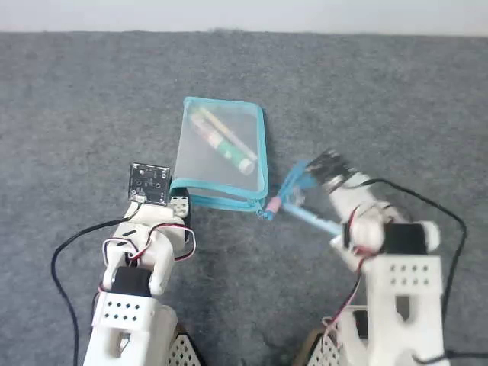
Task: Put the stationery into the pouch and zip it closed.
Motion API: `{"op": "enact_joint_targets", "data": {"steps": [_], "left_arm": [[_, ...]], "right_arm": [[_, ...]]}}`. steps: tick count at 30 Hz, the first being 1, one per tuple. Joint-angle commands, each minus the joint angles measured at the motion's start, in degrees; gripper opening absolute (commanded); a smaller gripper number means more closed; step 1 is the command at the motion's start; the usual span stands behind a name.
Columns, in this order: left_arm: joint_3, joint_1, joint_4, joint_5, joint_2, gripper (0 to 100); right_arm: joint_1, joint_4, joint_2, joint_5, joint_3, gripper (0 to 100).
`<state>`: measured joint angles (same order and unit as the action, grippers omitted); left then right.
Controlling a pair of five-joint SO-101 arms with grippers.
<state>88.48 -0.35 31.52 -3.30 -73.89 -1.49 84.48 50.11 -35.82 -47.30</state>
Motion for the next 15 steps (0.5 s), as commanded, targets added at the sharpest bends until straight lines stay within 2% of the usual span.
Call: {"op": "enact_joint_targets", "data": {"steps": [1,5,15], "left_arm": [[-0.9,-0.4,-1.4,-0.6,0.1,1],[-0.9,-0.4,-1.4,-0.6,0.1,1],[-0.9,-0.4,-1.3,-0.6,0.1,1]], "right_arm": [[-9.1,-4.2,-5.1,4.3,3.0,0.6],[-9.6,-8.1,-11.7,9.1,4.7,0.6],[1.1,-18.2,-34.9,11.4,5.1,1.2]]}}
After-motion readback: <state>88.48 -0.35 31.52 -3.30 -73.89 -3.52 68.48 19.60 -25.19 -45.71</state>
